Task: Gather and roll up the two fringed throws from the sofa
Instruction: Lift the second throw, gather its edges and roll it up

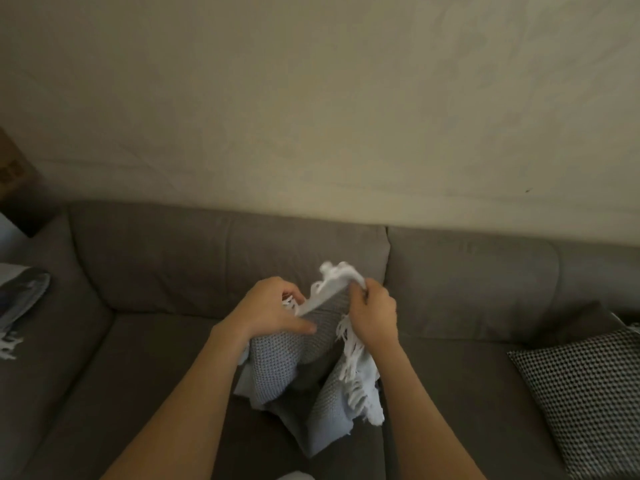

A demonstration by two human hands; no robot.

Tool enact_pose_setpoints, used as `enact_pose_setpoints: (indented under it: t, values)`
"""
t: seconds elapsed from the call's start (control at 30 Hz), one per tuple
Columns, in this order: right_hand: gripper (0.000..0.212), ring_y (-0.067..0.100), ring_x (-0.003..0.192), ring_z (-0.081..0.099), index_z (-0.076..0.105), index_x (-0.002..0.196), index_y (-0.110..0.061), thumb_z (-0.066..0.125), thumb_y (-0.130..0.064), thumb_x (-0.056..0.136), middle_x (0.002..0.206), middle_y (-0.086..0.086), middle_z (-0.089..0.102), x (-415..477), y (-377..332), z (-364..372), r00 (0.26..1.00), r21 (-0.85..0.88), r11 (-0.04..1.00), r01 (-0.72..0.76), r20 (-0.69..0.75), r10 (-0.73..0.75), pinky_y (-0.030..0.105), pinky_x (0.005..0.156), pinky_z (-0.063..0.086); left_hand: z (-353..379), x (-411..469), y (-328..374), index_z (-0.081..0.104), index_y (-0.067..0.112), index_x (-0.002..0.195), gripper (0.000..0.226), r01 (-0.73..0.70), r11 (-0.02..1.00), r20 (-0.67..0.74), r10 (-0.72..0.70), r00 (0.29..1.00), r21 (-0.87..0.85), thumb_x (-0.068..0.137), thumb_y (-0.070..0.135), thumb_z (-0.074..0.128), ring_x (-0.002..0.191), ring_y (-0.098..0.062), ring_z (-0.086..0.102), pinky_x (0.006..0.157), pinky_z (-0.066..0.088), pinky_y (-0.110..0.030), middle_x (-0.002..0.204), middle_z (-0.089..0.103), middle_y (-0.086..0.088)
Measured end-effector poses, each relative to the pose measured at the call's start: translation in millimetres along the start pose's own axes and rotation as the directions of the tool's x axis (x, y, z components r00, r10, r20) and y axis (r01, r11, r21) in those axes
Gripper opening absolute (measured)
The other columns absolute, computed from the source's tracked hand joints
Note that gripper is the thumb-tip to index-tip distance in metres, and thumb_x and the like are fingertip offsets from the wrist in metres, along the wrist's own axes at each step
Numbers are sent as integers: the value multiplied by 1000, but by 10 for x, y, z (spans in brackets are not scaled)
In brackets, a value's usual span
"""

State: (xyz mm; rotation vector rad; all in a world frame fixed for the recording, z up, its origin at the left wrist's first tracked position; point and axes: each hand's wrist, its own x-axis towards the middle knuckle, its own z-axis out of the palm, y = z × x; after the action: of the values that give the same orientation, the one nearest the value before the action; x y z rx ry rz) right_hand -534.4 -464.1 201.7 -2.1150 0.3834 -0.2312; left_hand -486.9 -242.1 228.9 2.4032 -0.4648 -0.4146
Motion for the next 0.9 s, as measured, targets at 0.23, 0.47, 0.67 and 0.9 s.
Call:
enact_pose_setpoints:
  t: [0.23, 0.47, 0.67, 0.9]
  values:
    - [45, 16, 55, 46, 45, 66, -14, 54, -30, 106, 62, 2, 50, 30, 9, -180, 881, 324, 913, -248, -317, 351, 31, 56, 39, 157, -19, -80, 70, 20, 70, 33, 83, 996, -108, -86, 990, -29, 91, 44, 77, 59, -8, 64, 56, 47, -32, 66, 69, 3]
    - [39, 19, 58, 46, 48, 71, -15, 49, -37, 103, 65, 2, 51, -63, 83, -228, 801, 508, 826, -242, -376, 466, 42, 60, 44, 300, -35, -8, 65, 17, 90, 17, 242, 970, -391, -214, 895, 23, 102, 13, 52, 82, -24, 63, 70, 49, -38, 88, 64, 3]
    - [36, 11, 57, 42, 57, 80, -10, 49, -32, 107, 66, -2, 49, -117, 97, -406, 769, 602, 792, -107, -454, 449, 30, 56, 41, 386, -82, 16, 43, 15, 70, 33, 358, 934, -372, -338, 865, -15, 103, 9, 46, 75, -32, 57, 64, 35, -38, 74, 52, -3]
    - [30, 8, 78, 67, 70, 120, -21, 75, -28, 92, 101, -1, 71, 2, 172, -477, 914, 360, 892, -274, -192, 358, 32, 70, 57, 402, -106, 301, 70, 13, 84, 32, 335, 754, 40, -380, 924, -565, 93, 39, 54, 80, -21, 68, 73, 47, -37, 84, 74, -4]
